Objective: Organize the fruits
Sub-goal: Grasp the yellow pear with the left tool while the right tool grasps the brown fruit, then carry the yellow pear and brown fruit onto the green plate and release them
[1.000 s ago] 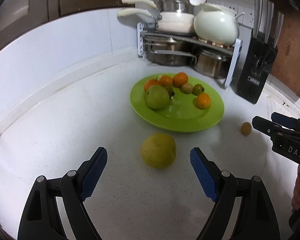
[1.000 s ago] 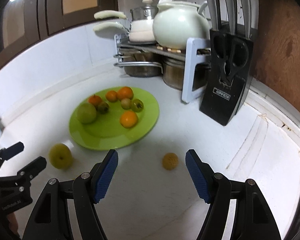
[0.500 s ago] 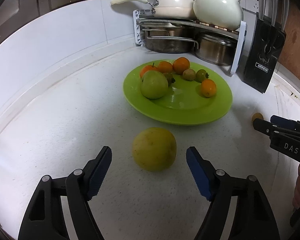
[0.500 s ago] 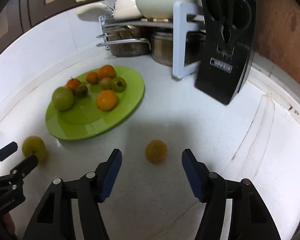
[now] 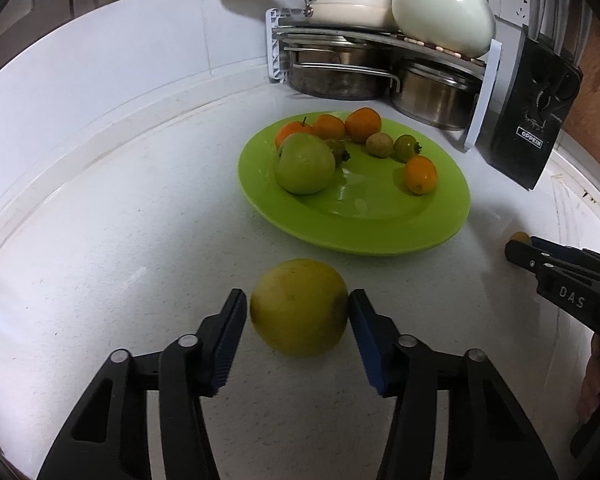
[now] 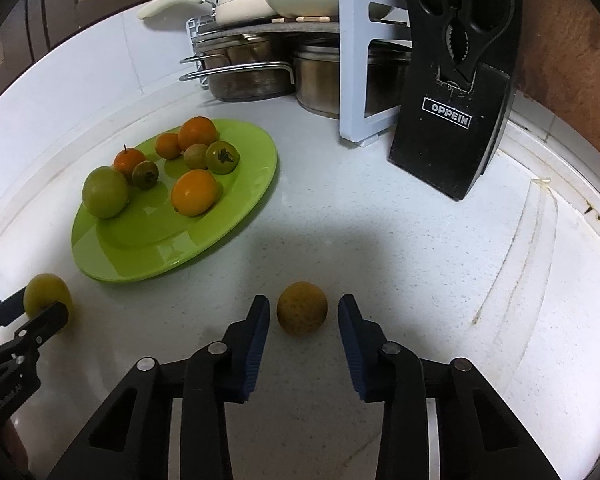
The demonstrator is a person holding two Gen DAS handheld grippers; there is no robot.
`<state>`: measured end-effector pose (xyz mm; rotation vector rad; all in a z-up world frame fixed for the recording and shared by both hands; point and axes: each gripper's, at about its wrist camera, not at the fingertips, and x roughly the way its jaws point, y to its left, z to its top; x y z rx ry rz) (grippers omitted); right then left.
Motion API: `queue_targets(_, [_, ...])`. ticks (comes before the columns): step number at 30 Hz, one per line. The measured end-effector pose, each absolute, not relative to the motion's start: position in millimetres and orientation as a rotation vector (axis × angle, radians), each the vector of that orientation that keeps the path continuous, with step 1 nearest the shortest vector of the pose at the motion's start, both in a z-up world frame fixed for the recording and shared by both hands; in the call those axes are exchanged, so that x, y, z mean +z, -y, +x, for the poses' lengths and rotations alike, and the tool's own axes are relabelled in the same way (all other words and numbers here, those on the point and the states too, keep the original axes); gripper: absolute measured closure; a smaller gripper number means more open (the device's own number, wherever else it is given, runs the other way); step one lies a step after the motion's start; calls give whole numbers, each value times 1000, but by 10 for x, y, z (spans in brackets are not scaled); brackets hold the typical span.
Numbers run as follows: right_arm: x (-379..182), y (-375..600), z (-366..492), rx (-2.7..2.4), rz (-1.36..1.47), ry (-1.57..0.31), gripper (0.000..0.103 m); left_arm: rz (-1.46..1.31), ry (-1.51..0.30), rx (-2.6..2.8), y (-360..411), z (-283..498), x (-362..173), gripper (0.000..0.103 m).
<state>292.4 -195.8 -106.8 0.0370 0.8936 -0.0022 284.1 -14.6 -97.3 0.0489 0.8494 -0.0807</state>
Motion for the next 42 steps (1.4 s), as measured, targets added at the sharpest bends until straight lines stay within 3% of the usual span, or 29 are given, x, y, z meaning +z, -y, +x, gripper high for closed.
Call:
queue_targets(3, [-1081,1968,2937,1,39,-900,76,60,-846,-83,154,2837,-974,53])
queue_targets(18, [-937,1904,2821,36,20,-865,76,76,-831,-114,183,2774,-930,54])
queue_targets(42, [-322,1707,2582,184,39,-742,76,115,-689,-204,283,2589,-424,54])
